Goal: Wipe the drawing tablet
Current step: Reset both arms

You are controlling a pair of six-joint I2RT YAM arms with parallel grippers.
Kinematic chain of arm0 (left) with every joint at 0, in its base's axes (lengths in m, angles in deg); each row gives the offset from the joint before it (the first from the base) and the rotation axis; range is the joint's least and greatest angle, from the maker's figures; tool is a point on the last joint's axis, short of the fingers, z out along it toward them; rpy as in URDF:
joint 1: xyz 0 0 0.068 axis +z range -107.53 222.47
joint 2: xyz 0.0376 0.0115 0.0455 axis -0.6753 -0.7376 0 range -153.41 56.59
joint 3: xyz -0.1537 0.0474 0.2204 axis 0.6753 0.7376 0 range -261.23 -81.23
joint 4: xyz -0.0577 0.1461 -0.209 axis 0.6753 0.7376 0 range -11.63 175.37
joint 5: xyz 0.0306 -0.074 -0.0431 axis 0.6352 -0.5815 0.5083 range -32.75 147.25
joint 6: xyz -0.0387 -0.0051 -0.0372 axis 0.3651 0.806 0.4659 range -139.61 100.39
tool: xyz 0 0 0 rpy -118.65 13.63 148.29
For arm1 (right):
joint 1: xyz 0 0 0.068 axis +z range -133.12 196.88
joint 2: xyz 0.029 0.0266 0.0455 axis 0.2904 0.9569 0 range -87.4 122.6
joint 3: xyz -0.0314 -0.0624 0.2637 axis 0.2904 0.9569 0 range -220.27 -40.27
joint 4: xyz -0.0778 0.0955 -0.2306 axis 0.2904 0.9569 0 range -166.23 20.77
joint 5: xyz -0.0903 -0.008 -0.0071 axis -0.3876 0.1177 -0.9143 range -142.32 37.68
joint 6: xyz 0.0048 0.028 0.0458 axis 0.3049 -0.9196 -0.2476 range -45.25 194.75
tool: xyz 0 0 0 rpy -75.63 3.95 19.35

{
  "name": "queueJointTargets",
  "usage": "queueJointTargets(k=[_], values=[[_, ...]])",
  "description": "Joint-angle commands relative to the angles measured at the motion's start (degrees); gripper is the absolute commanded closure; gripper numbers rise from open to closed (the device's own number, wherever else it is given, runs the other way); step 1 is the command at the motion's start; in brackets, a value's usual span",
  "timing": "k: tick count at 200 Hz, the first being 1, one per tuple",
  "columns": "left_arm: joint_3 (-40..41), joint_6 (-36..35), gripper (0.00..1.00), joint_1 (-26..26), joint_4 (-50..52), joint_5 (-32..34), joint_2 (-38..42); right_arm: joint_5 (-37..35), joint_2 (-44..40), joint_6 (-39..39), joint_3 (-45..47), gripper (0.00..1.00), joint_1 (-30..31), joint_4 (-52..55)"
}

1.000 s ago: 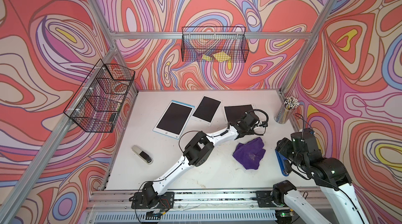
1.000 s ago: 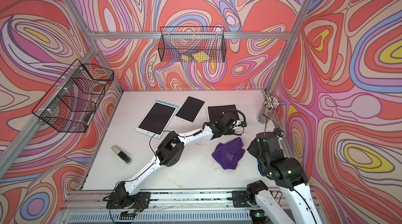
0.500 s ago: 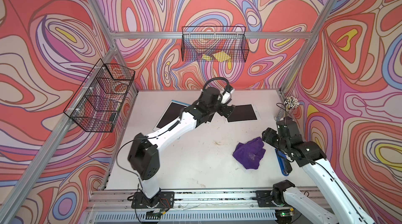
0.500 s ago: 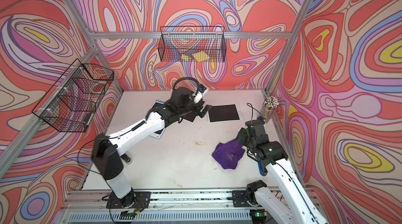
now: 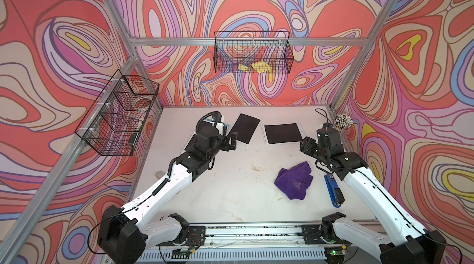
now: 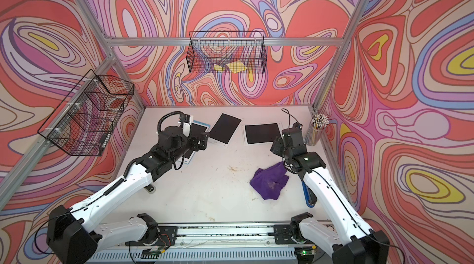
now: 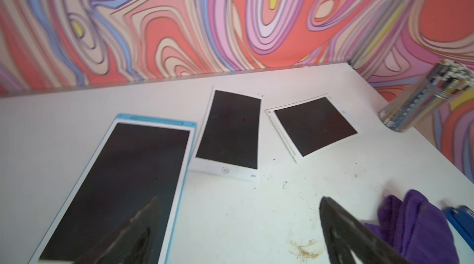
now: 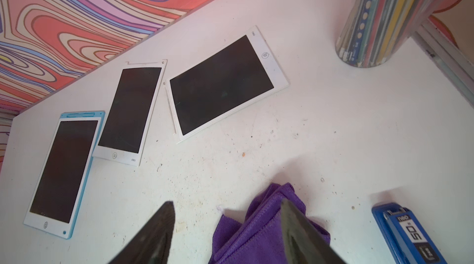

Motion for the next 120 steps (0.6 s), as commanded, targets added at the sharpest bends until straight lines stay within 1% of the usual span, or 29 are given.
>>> queueJointTargets(k=[1, 12, 22, 29, 33, 46, 51, 59, 68, 76, 94, 103, 108, 113, 120], values=[[4.7, 8.1, 0.01, 2.0, 2.9, 10.8, 5.7, -5.2, -0.2, 3.5, 2.5, 0.31, 0.2, -7.1], [7.8, 9.6, 0.01, 2.2, 2.7, 17.1, 8.2, -7.4, -0.8, 6.0, 4.5, 0.31, 0.2, -11.1], [11.0, 9.2, 0.01, 2.1, 0.9, 22.4, 10.0, -9.5, -1.3, 8.3, 7.1, 0.31, 0.2, -15.7], [13.2, 8.6, 0.01, 2.2, -0.6, 24.4, 11.1, -11.0, -1.6, 10.1, 9.4, 0.31, 0.2, -19.1], [15.0, 6.0, 0.01, 2.3, -3.2, 24.9, 11.6, -11.5, -1.6, 11.4, 10.8, 0.31, 0.2, -21.2], [21.7, -4.1, 0.01, 2.3, -16.2, 25.0, 12.4, -14.4, -1.3, 16.4, 14.8, 0.31, 0.2, -28.1], [26.0, -7.2, 0.01, 2.2, -22.3, 25.9, 12.5, -16.0, -1.1, 18.3, 15.9, 0.31, 0.2, -30.4], [29.9, -9.0, 0.01, 2.3, -29.6, 28.5, 12.4, -18.7, -0.8, 21.1, 17.6, 0.32, 0.2, -33.7], [32.8, -9.1, 0.01, 2.3, -34.5, 32.8, 12.0, -20.4, -0.7, 24.4, 20.0, 0.32, 0.2, -38.2], [34.1, -9.8, 0.01, 2.3, -37.1, 35.6, 11.1, -20.8, -0.6, 27.8, 22.7, 0.32, 0.2, -43.8], [34.2, -14.0, 0.01, 2.4, -37.8, 36.5, 8.4, -20.3, 0.3, 33.4, 30.3, 0.31, 0.2, -59.3], [34.3, -14.5, 0.01, 2.4, -40.7, 41.7, 6.0, -21.1, 1.9, 34.7, 33.3, 0.29, 0.2, -67.0], [34.4, -15.4, 0.01, 2.4, -42.7, 43.2, 5.0, -21.7, 3.3, 35.1, 35.1, 0.28, 0.1, -72.5], [34.4, -16.6, 0.01, 2.5, -43.6, 42.5, 4.4, -21.1, 5.4, 36.4, 36.9, 0.27, 0.0, -78.7], [34.7, -19.0, 0.01, 2.6, -43.9, 39.0, 4.1, -20.3, 9.0, 37.8, 38.4, 0.27, -0.3, -86.1]])
